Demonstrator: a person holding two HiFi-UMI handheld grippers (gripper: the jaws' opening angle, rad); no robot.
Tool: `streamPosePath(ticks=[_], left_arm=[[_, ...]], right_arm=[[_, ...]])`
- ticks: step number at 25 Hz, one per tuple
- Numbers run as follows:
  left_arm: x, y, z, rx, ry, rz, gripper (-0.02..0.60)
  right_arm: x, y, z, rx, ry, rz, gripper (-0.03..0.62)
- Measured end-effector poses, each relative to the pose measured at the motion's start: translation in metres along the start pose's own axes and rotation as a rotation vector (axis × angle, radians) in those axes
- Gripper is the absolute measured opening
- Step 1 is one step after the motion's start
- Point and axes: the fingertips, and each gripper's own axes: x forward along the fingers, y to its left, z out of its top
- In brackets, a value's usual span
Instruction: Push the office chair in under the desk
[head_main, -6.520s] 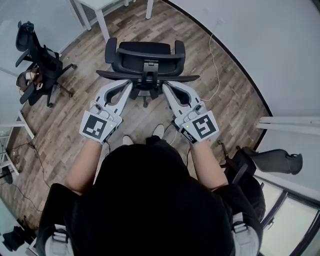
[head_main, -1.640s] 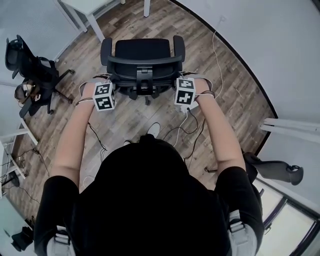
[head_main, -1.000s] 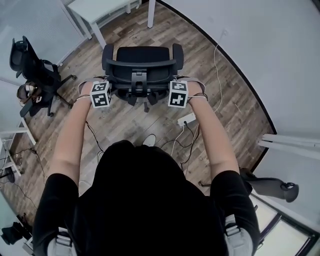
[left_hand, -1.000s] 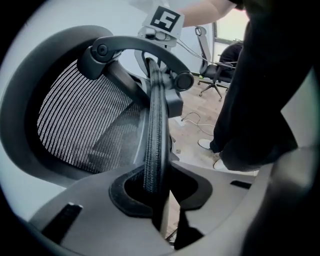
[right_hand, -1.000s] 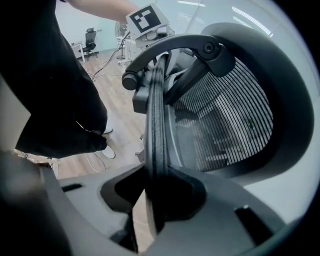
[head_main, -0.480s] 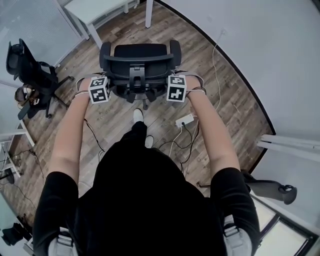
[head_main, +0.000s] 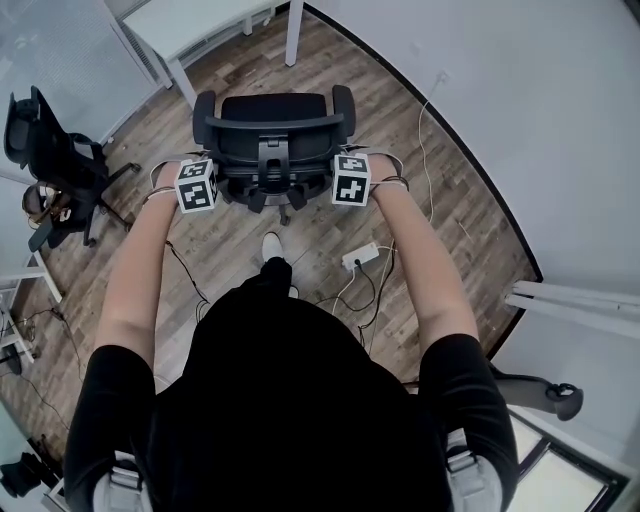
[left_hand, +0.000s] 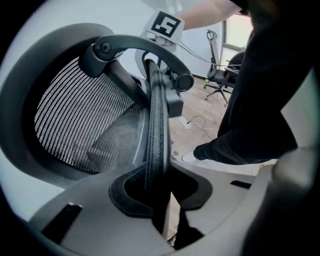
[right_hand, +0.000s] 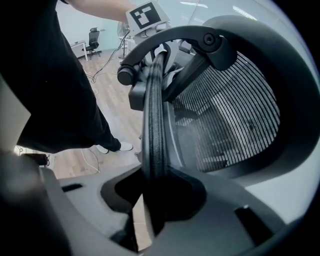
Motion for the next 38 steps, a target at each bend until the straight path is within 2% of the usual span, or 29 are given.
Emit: streamPosePath(ticks=[4,11,23,29,33,38], left_arm=[[0.006,0.02,0.005,-0.019,-0.007,-0.002,0.075],[0.017,0.062,0.003,-0.027,-0.018,0.008,0.075],[0.03,0.152,-0.032,-0.021,-0.015,0.021,0.075],[0.038,0.177,-0.038,-0.008,-0.002,0.051,0.074],[0.044,0.178,-0.039,-0.011,0.007,0.07,0.072],[0.05,0.226,-0.045,-0.035,0.021,0.083,0.069]], right_arm=[[0.007,-0.025,-0.012,-0.024,0.003,-0.022,0.103],[0.019,-0.072,-0.022,-0.031,0.023,0.01,0.103],[0.048,-0.164,-0.01,-0.027,0.026,0.012,0.102],[0.058,-0.188,-0.012,-0.039,0.013,-0.03,0.101],[0.066,-0.192,-0.014,-0.054,0.012,-0.038,0.1],[0.073,-0.245,-0.019,-0.085,-0.004,-0.022,0.1]])
